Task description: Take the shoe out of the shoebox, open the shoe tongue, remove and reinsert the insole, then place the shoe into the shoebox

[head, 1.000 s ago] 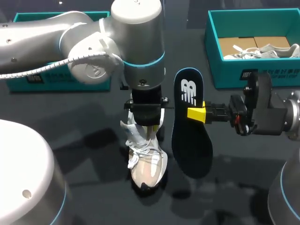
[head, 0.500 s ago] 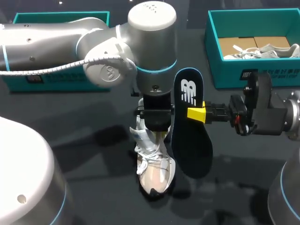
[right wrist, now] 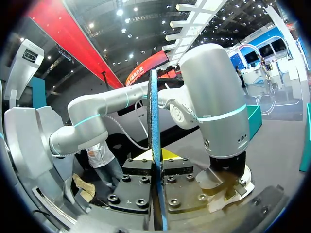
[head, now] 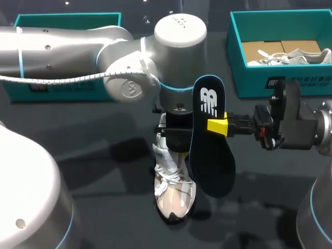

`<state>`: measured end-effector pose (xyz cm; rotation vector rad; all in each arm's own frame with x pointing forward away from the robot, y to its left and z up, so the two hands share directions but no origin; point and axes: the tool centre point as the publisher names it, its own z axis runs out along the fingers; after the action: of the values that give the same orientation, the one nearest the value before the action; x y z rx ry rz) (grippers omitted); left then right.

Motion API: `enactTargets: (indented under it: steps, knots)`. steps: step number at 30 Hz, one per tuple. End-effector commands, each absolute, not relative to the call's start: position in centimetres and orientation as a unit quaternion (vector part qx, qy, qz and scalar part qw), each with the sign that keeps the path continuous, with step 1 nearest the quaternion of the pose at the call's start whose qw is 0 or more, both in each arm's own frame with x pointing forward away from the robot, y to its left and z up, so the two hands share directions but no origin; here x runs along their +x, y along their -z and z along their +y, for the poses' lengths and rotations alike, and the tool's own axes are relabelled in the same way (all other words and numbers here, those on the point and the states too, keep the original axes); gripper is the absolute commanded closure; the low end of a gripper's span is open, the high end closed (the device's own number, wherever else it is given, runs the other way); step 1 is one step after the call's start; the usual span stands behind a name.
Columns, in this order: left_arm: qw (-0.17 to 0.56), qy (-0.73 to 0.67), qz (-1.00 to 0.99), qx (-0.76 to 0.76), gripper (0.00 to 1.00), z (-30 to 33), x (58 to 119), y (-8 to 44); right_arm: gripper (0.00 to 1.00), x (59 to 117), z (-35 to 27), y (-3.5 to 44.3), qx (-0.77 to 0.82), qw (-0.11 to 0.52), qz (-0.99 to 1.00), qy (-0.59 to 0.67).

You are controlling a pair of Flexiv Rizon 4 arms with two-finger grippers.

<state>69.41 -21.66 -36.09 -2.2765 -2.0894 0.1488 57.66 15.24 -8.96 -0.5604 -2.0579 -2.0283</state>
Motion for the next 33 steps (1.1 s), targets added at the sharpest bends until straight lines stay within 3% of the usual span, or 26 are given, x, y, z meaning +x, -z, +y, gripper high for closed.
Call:
enactTargets:
  steps: [1,14,16,17,19,24,28,33]
  knots:
    - [0.027,-0.043,-0.674,-0.737,1.00,-22.3,69.2,36.9,1.00,57.1,15.1,8.8,-0.193,0.096,-0.696,0.685]
    - [0.023,-0.032,-0.688,-0.724,1.00,-22.8,69.5,37.9,1.00,57.1,15.1,8.8,-0.193,0.096,-0.696,0.685]
    - [0.021,-0.035,-0.689,-0.723,0.87,-22.8,69.6,37.8,1.00,57.1,15.1,8.8,-0.193,0.096,-0.696,0.685]
    - [0.019,-0.036,-0.690,-0.723,0.73,-22.8,69.6,37.7,1.00,57.1,15.1,8.8,-0.193,0.096,-0.696,0.685]
    - [0.013,-0.041,-0.692,-0.721,0.57,-22.7,69.8,37.3,1.00,57.1,15.1,8.8,-0.193,0.096,-0.696,0.685]
    - [-0.011,-0.068,-0.697,-0.713,0.40,-22.3,70.5,34.9,1.00,57.1,15.1,8.8,-0.193,0.096,-0.696,0.685]
    - [-0.043,-0.095,-0.700,-0.707,0.02,-22.1,71.1,32.4,1.00,57.1,15.1,8.8,-0.193,0.096,-0.696,0.685]
    - [-0.099,-0.136,-0.699,-0.696,0.00,-22.5,71.9,28.9,1.00,57.1,15.1,8.8,-0.193,0.096,-0.696,0.685]
